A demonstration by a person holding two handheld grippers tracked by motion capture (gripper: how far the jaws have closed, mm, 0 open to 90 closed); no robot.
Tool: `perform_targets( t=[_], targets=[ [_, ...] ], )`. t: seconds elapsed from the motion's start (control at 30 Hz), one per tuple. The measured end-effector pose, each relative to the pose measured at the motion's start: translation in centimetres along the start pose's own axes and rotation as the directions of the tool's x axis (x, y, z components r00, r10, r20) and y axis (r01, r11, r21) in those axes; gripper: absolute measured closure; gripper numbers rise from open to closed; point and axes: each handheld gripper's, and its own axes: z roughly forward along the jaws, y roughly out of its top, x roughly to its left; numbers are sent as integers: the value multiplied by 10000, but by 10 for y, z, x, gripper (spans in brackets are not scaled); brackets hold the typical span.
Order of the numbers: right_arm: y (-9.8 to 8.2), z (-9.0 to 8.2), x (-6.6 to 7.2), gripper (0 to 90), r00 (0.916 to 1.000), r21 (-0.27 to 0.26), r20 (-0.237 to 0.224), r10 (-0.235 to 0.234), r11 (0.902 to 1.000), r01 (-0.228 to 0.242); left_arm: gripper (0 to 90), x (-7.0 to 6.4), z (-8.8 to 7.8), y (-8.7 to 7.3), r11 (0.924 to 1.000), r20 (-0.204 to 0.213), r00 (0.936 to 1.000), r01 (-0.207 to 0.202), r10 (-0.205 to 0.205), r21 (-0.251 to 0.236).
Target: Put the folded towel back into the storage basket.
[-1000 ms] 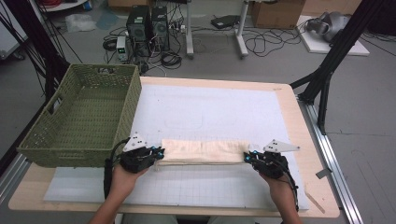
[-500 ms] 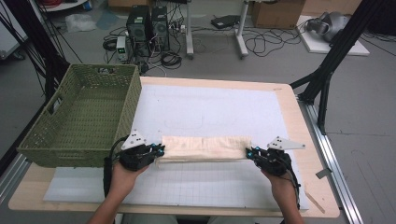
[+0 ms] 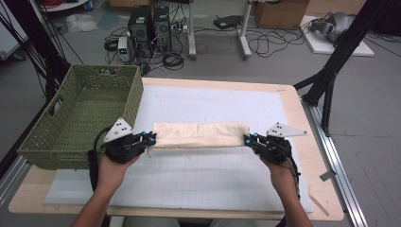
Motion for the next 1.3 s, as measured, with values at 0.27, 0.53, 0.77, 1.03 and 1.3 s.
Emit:
perform_targets(
  t=[0.27, 0.53, 0.77, 1.03, 1.3],
  targets=[
    [33, 17, 4, 835, 9988, -212, -95, -489, 9986, 487, 845, 11, -19, 9, 9995, -484, 9987, 126, -139, -275],
    [52, 36, 7, 834, 9970, -440, -369, -683, 9968, 666, 845, 22, -36, 12, 9987, -862, 9961, 146, -188, -484],
    [73, 52, 14, 834, 9927, -822, -751, -942, 9927, 880, 845, 34, -55, 14, 9967, -1208, 9921, 260, -353, -774],
    [100, 75, 26, 834, 9839, -1247, -1225, -1299, 9856, 1146, 845, 48, -81, 14, 9936, -1716, 9836, 367, -548, -1070],
    [129, 102, 42, 834, 9722, -1630, -1667, -1647, 9770, 1375, 845, 63, -108, 12, 9901, -2288, 9705, 459, -757, -1329]
  ],
)
